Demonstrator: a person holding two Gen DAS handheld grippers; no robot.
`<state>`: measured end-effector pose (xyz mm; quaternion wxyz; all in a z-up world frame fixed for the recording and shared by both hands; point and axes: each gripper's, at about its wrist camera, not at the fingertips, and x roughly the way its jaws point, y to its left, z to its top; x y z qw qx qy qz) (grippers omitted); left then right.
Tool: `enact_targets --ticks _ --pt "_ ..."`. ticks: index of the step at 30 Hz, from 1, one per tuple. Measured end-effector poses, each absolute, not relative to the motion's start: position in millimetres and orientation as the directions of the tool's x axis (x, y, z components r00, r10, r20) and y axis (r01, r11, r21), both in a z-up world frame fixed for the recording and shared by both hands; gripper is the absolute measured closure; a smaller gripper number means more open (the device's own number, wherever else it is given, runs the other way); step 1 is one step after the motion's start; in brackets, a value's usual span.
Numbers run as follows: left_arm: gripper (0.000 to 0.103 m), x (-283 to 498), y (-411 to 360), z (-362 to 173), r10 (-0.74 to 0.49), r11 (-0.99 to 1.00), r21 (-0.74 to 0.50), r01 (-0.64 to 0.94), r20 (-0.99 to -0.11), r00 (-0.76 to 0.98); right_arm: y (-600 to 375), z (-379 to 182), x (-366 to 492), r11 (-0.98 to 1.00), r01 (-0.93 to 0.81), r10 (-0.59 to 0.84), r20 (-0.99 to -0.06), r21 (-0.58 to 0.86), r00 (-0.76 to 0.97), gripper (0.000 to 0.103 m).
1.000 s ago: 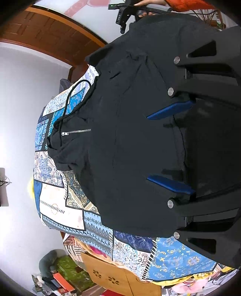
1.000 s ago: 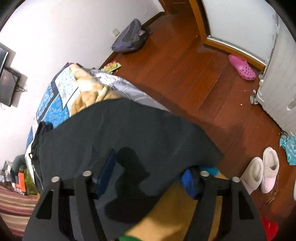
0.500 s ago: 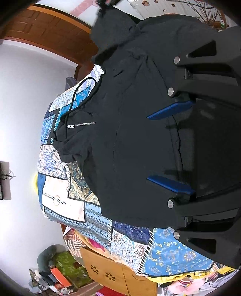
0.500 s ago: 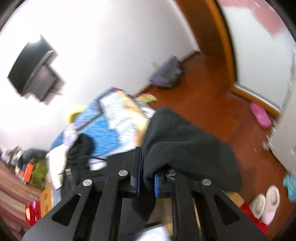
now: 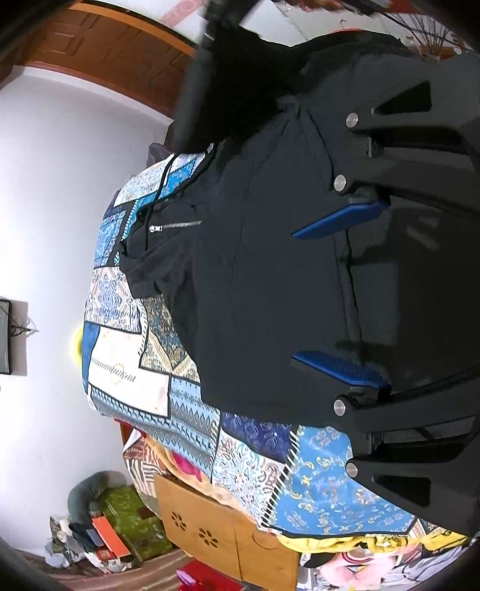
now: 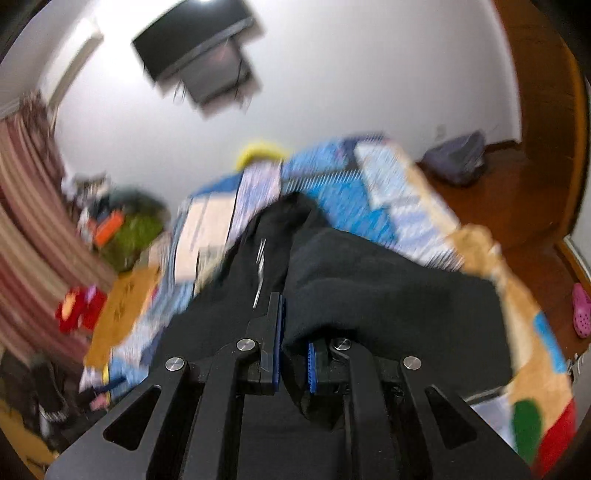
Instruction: Fold large clothes
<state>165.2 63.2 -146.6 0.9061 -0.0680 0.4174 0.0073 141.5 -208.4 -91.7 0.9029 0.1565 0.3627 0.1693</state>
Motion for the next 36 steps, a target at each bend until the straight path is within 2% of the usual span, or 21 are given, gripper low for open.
enact_targets --ticks 3,9,12,15,19,23,28,32,36 --pt "0.042 161 67 -149 -0.038 0.991 -0.109 -0.071 -0.762 0.646 -178 -125 143 0.902 -0.231 0.429 -0.701 0.364 0.57 0.093" --pt "0.042 157 67 -158 -0.034 0.994 -0.094 -0.063 -0.781 0.624 -145 -155 134 0.921 -0.283 0.374 -0.812 0.268 0.449 0.091" --pt "0.042 157 63 -162 -0.04 0.994 -0.093 -0.055 -0.786 0.617 -148 -156 134 0.915 -0.279 0.385 -0.841 0.292 0.38 0.083" --pt "0.042 158 57 -162 -0.045 0.995 -0.092 -0.045 -0.787 0.616 -153 -148 125 0.909 -0.283 0.398 -0.839 0.306 0.371 0.08" --pt "0.042 160 49 -162 -0.056 0.995 -0.094 -0.029 -0.786 0.615 -172 -128 111 0.908 -0.282 0.408 -0.805 0.309 0.43 0.06" --pt "0.042 162 42 -162 -0.06 0.996 -0.09 -0.018 -0.787 0.614 -202 -112 104 0.923 -0.23 0.384 -0.756 0.307 0.53 0.059" --pt "0.042 164 38 -163 -0.066 0.995 -0.094 -0.014 -0.789 0.611 -266 -112 114 0.914 -0.02 0.338 -0.731 0.406 0.592 0.056" --pt "0.042 164 36 -165 -0.063 0.996 -0.091 -0.015 -0.791 0.608 -303 -134 122 0.85 0.151 0.331 -0.734 0.505 0.593 0.052" --pt "0.042 165 35 -168 -0.062 0.996 -0.087 -0.013 -0.797 0.6 -319 -168 129 0.75 0.26 0.404 -0.732 0.608 0.548 0.052"
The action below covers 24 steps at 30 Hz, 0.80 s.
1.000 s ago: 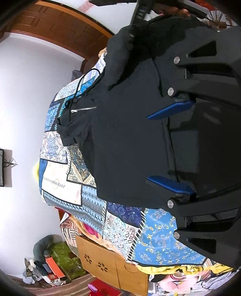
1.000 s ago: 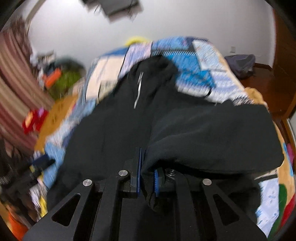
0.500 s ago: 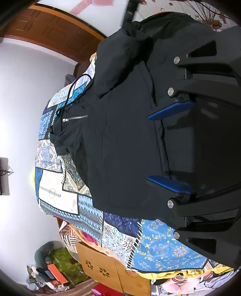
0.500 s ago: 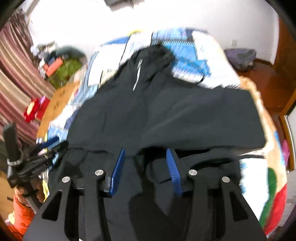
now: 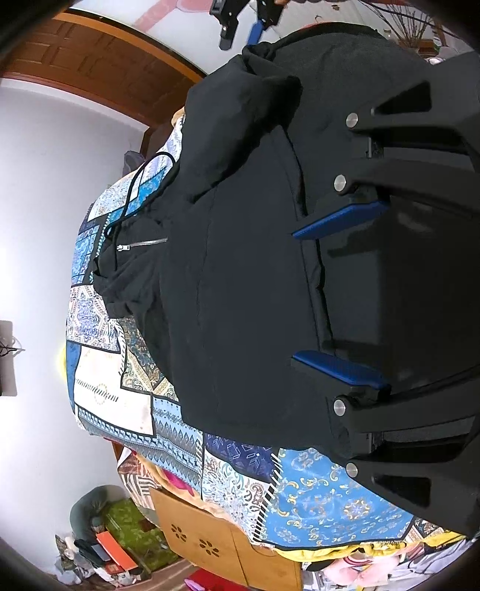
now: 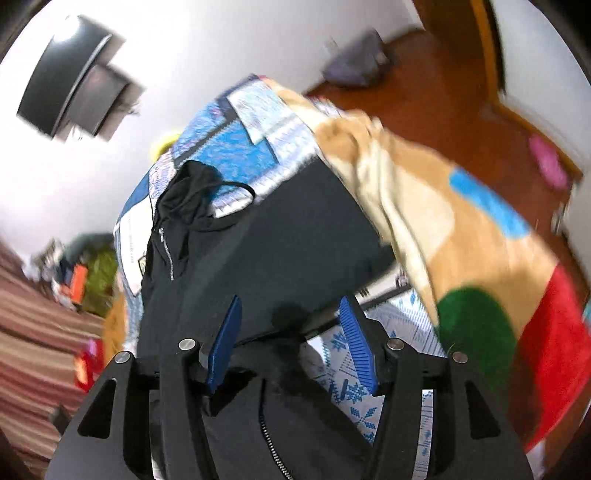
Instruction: Fold large clothes
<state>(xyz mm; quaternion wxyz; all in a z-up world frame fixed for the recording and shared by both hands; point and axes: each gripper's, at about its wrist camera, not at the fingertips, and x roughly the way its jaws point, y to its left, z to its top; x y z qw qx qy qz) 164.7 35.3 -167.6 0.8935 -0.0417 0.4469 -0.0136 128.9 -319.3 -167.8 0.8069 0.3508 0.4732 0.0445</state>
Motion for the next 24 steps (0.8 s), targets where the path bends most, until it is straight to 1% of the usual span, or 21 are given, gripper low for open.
enact_targets --ticks 4,10,11,12,13,14,17,20,24 --pt "0.042 165 38 -170 -0.064 0.995 -0.099 -0.026 -0.803 0.593 -322 -191 138 0.682 0.317 0.453 -0.722 0.659 0.523 0.052" --pt "0.042 164 42 -172 -0.073 0.992 -0.12 -0.041 -0.805 0.589 -319 -194 157 0.663 0.325 0.44 -0.702 0.674 0.56 0.052" --pt "0.042 163 43 -172 -0.072 0.992 -0.119 -0.041 -0.803 0.591 -321 -193 158 0.672 0.321 0.429 -0.705 0.667 0.565 0.057" --pt "0.042 162 43 -172 -0.07 0.992 -0.118 -0.042 -0.802 0.593 -322 -193 158 0.682 0.319 0.417 -0.708 0.658 0.57 0.065" --pt "0.042 161 44 -171 -0.066 0.993 -0.114 -0.042 -0.799 0.597 -317 -191 162 0.71 0.312 0.393 -0.723 0.631 0.568 0.084" --pt "0.042 160 45 -170 -0.062 0.993 -0.11 -0.043 -0.797 0.601 -319 -189 162 0.722 0.301 0.39 -0.726 0.623 0.567 0.091" --pt "0.042 159 49 -168 -0.056 0.993 -0.106 -0.046 -0.79 0.61 -309 -173 163 0.75 0.241 0.389 -0.706 0.616 0.592 0.096" --pt "0.042 157 55 -166 -0.062 0.991 -0.12 -0.053 -0.785 0.616 -295 -149 165 0.779 0.163 0.396 -0.675 0.606 0.622 0.098" --pt "0.042 153 64 -163 -0.065 0.989 -0.136 -0.065 -0.774 0.63 -257 -104 164 0.793 0.007 0.462 -0.61 0.609 0.644 0.098"
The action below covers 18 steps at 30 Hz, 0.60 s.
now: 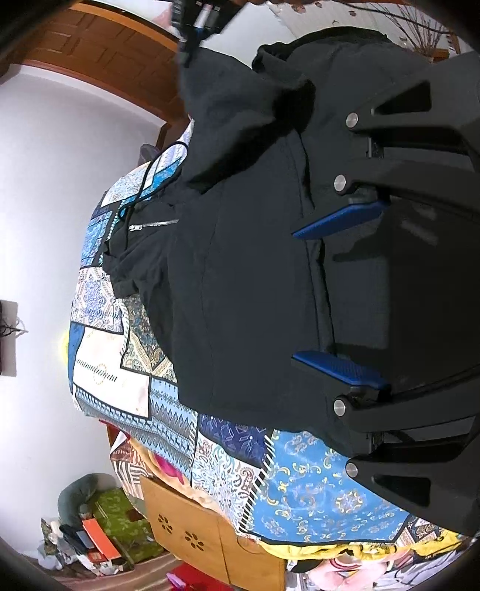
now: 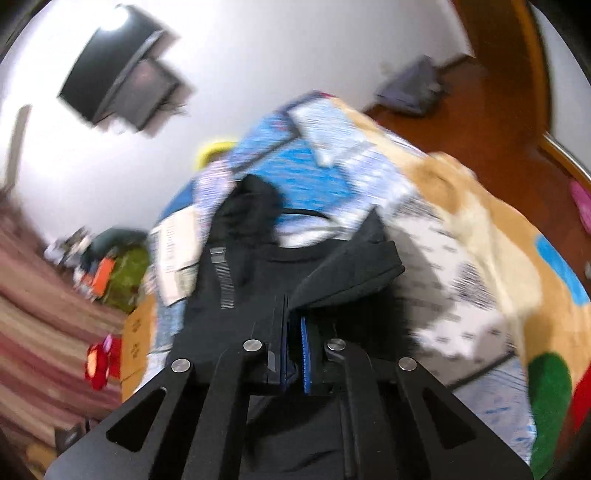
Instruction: Fold large clothes
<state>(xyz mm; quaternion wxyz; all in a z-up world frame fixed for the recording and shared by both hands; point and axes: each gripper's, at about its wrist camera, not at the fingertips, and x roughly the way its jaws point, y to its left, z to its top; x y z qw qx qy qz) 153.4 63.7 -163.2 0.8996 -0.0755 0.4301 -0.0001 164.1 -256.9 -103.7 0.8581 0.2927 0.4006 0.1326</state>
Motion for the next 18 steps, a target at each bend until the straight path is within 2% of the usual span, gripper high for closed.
enact_targets --ticks 4,9,13,18 --pt "0.042 148 72 -159 -0.073 0.986 -0.153 -0.07 -0.765 0.64 -203 -72 158 0.802 -0.157 0.531 -0.566 0.577 0.631 0.098" --pt "0.042 135 87 -155 -0.061 0.985 -0.153 -0.085 -0.755 0.653 -124 -71 144 0.779 -0.312 0.616 -0.572 0.543 0.542 0.098" --pt "0.042 125 102 -155 -0.049 0.981 -0.16 -0.112 -0.757 0.652 -67 -99 135 0.764 -0.399 0.644 -0.631 0.507 0.433 0.098" --pt "0.042 111 122 -162 -0.039 0.972 -0.177 -0.154 -0.77 0.637 -18 -130 117 0.765 -0.496 0.6 -0.735 0.411 0.316 0.098"
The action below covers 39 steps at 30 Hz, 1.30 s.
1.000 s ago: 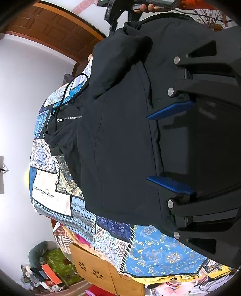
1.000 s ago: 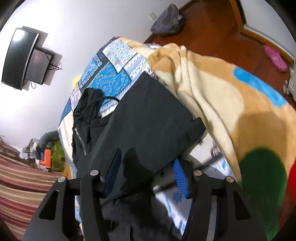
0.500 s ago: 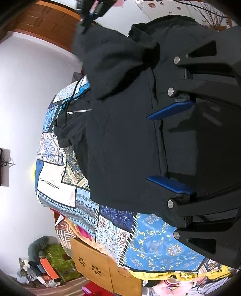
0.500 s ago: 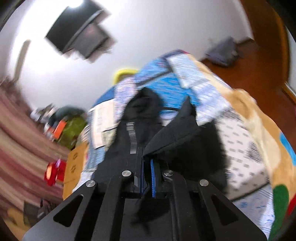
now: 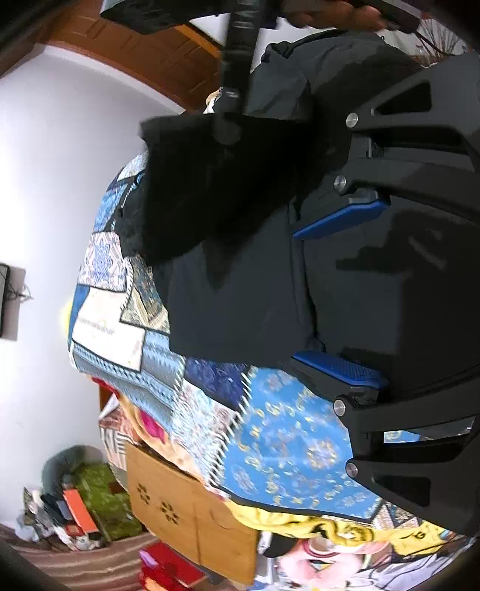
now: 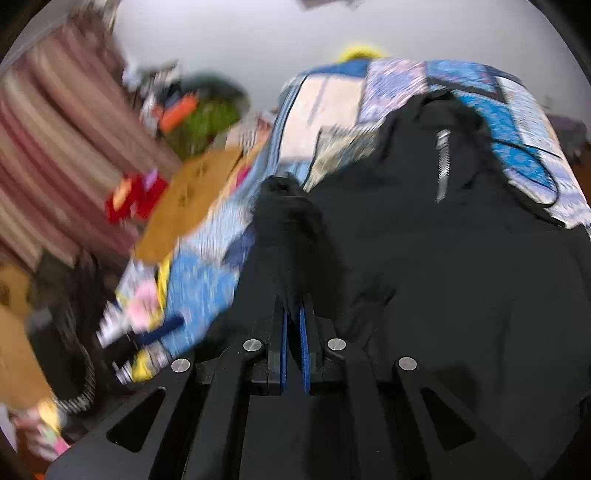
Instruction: Fold large clothes
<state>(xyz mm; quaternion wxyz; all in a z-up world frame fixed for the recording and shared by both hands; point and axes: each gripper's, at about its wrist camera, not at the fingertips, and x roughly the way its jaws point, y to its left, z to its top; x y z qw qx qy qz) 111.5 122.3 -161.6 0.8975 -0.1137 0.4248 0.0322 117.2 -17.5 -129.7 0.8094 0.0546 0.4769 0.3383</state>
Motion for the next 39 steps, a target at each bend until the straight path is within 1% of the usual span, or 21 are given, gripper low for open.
enact_targets --ticks 3,5,6,8,9,11,13,19,24,25,26,28,29,31,33,35,39 --pt "0.042 107 130 -170 -0.056 0.96 -0.213 -0.182 -0.783 0.62 0 -131 102 0.764 -0.577 0.536 -0.782 0.289 0.318 0.096" --pt "0.042 104 130 -176 -0.059 0.953 -0.227 -0.203 -0.792 0.608 3 -129 97 0.755 -0.611 0.509 -0.799 0.237 0.32 0.087" --pt "0.042 104 130 -178 -0.066 0.95 -0.235 -0.205 -0.795 0.602 2 -128 93 0.748 -0.629 0.505 -0.799 0.214 0.328 0.085" --pt "0.042 105 126 -183 -0.104 0.942 -0.269 -0.2 -0.803 0.588 -6 -121 91 0.748 -0.638 0.5 -0.787 0.183 0.361 0.073" --pt "0.042 106 124 -185 -0.122 0.938 -0.284 -0.197 -0.805 0.581 -14 -118 89 0.758 -0.632 0.493 -0.775 0.16 0.395 0.069" --pt "0.042 108 120 -187 -0.169 0.928 -0.325 -0.184 -0.805 0.569 -27 -110 88 0.782 -0.607 0.48 -0.757 0.14 0.443 0.053" --pt "0.042 110 115 -191 -0.221 0.912 -0.372 -0.174 -0.801 0.556 -48 -103 91 0.803 -0.576 0.482 -0.737 0.155 0.474 0.051" --pt "0.041 123 105 -215 -0.382 0.828 -0.524 -0.197 -0.786 0.486 -121 -100 95 0.887 -0.411 0.426 -0.712 0.209 0.558 0.051" --pt "0.042 133 114 -220 -0.383 0.777 -0.569 -0.27 -0.768 0.514 -177 -113 95 0.931 -0.26 0.364 -0.73 0.258 0.579 0.05" --pt "0.043 136 116 -220 -0.374 0.771 -0.569 -0.285 -0.767 0.521 -187 -118 95 0.935 -0.228 0.354 -0.736 0.271 0.577 0.05" --pt "0.047 139 117 -219 -0.357 0.773 -0.562 -0.296 -0.77 0.529 -196 -121 95 0.938 -0.203 0.345 -0.741 0.28 0.576 0.05" --pt "0.069 145 112 -214 -0.292 0.82 -0.494 -0.287 -0.794 0.532 -216 -127 94 0.948 -0.145 0.313 -0.752 0.283 0.58 0.05" --pt "0.073 149 107 -208 -0.261 0.851 -0.454 -0.263 -0.801 0.539 -225 -128 94 0.951 -0.124 0.3 -0.755 0.282 0.583 0.05" --pt "0.084 161 95 -193 -0.226 0.896 -0.394 -0.203 -0.801 0.555 -242 -126 94 0.951 -0.088 0.29 -0.752 0.298 0.592 0.05" --pt "0.086 173 82 -173 -0.183 0.938 -0.317 -0.139 -0.794 0.58 -259 -122 96 0.947 -0.051 0.281 -0.743 0.317 0.607 0.05" --pt "0.086 184 67 -141 -0.126 0.972 -0.224 -0.076 -0.762 0.635 -273 -116 100 0.947 -0.023 0.264 -0.738 0.32 0.621 0.05" --pt "0.087 200 60 -80 -0.104 0.986 -0.164 -0.009 -0.665 0.739 -284 -110 106 0.951 0.003 0.236 -0.733 0.309 0.638 0.05"
